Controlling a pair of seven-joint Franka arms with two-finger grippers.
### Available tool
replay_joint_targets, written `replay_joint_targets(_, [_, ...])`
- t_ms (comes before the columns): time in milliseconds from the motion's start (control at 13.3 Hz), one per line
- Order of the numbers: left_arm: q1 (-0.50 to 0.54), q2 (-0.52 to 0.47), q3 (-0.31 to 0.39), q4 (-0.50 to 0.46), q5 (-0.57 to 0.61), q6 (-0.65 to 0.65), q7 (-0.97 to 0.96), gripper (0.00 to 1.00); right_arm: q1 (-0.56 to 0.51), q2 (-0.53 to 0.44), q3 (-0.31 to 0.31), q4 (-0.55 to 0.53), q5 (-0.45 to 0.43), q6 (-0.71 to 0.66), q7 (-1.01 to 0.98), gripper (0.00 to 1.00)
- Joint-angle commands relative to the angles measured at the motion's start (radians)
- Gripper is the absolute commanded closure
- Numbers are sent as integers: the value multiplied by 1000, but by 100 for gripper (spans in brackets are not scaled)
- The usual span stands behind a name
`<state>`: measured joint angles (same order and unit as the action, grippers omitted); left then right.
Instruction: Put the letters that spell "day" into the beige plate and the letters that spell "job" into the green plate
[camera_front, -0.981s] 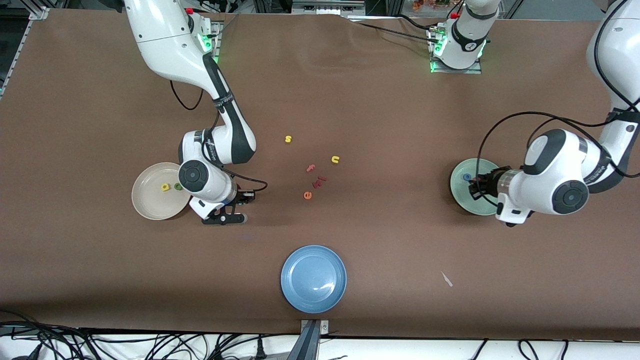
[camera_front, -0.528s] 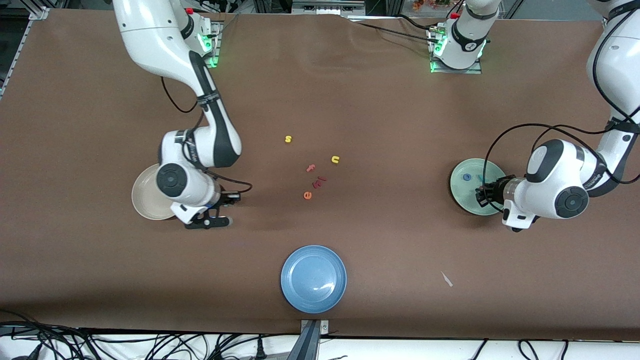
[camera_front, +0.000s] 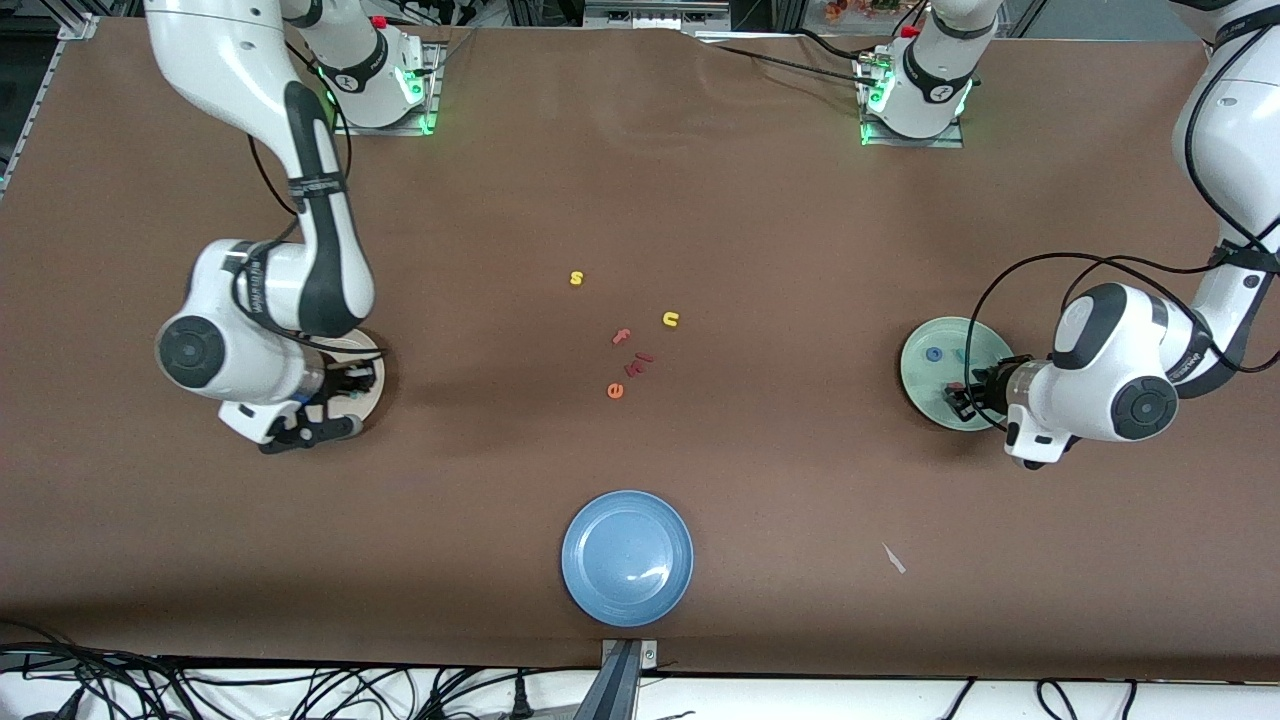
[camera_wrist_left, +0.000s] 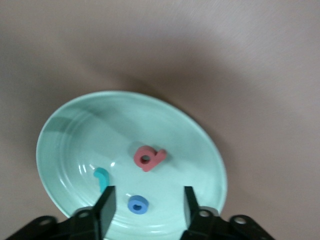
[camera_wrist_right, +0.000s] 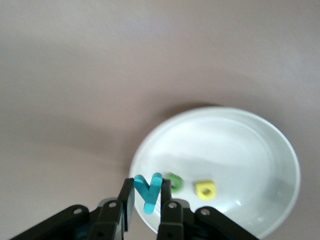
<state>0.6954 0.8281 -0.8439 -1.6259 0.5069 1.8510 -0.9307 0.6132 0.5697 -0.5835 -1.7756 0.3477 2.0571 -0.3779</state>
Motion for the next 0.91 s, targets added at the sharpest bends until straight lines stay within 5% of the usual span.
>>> replay_joint_targets(0, [-7, -32, -46, 96, 4, -18, -19, 0, 10, -54, -36, -105, -4, 32, -75, 99])
replay_joint_targets(75, [-8, -32, -58, 125, 5, -24, -19, 0, 8, -50, -39, -107, -4, 34, -75, 92])
replay_joint_targets(151, [-7, -35, -84, 142, 7, -42, -13, 0, 8, -37, -42, -102, -3, 32, -70, 56])
replay_joint_targets(226, [-4, -46, -108, 164, 10, -76, 3, 1, 8, -31, -42, -91, 2, 28, -55, 1])
replay_joint_targets(528, [-8, -111, -164, 280, 19, -268, 240, 1, 14, -31, -42, 17, -1, -98, 45, 0])
replay_joint_targets(830, [-8, -193, -165, 288, 21, -294, 533, 1, 77, -33, -42, 96, -19, -202, 193, 0])
